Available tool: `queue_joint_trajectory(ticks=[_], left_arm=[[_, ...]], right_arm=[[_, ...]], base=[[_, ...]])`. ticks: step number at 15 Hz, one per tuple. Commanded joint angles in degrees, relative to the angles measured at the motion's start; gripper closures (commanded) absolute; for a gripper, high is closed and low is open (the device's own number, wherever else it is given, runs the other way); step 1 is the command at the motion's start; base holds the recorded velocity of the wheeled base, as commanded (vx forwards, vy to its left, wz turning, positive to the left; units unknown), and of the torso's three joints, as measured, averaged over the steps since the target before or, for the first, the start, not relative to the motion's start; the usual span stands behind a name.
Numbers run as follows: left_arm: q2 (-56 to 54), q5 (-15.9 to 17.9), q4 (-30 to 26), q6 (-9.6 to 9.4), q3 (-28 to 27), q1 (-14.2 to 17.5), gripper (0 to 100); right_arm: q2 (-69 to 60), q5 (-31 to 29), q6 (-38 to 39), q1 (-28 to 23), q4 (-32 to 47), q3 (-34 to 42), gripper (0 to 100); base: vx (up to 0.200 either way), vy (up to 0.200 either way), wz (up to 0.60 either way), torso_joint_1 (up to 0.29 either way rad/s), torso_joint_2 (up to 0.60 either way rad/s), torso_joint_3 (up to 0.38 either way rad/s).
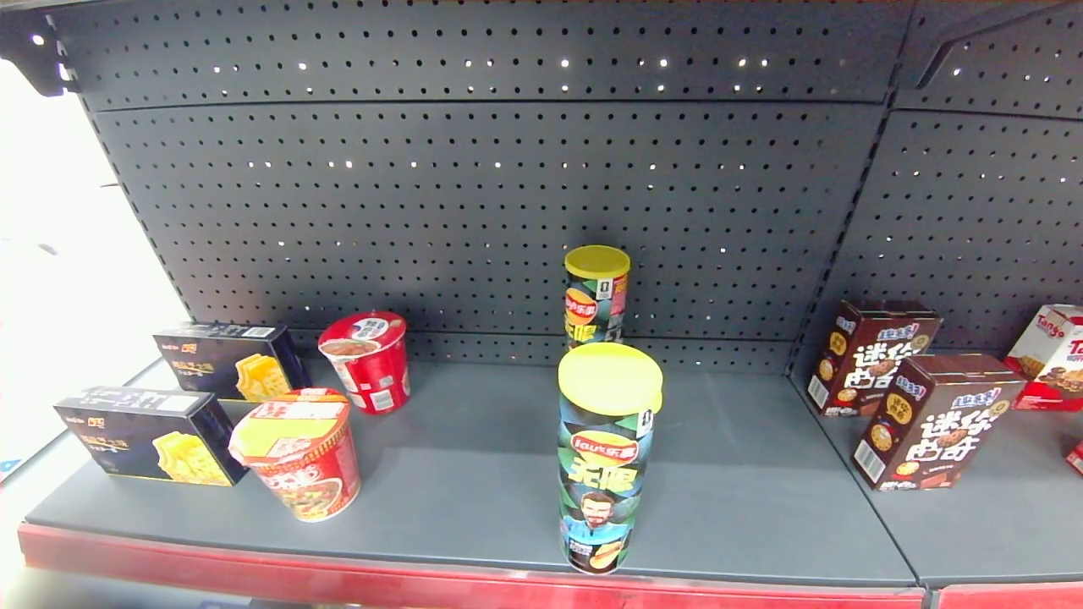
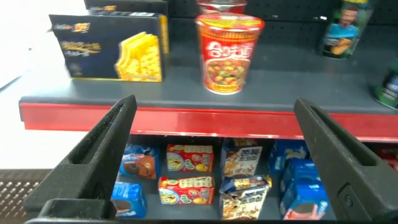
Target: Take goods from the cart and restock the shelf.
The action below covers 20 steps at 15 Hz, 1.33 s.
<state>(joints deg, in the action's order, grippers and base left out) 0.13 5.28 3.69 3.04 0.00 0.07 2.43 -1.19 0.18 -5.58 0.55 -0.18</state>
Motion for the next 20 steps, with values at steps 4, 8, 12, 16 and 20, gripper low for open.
queue_joint_trajectory(ticks=[4,8,12,16,20], left_arm=[[0.04,1.05,0.0,-2.68,0.0,0.01,0],[0.04,1.31,-0.09,-3.3,0.0,0.01,0],[0.04,1.05,-0.09,-3.39,-0.09,0.1,0],[0.04,-0.97,-1.23,-3.04,-0.26,0.19,0],[-0.05,3.33,-1.23,-2.86,-0.35,0.1,0]], right_arm=[[-0.76,0.05,-0.09,0.05,-0.11,0.09,0],[-0.76,0.05,-0.09,0.05,-0.11,0.09,0],[-0.76,0.14,-0.09,0.05,-0.11,0.09,0],[-0.76,0.05,-0.09,0.05,-0.11,0.09,0],[-0.76,0.05,-0.09,0.05,-0.11,0.09,0]], base=[[0.0,0.0,0.0,0.0,0.0,0.0],[0.0,0.0,0.0,0.0,0.0,0.0],[0.0,0.0,0.0,0.0,0.0,0.0],[0.0,0.0,0.0,0.0,0.0,0.0],[0.0,0.0,0.0,0.0,0.0,0.0]])
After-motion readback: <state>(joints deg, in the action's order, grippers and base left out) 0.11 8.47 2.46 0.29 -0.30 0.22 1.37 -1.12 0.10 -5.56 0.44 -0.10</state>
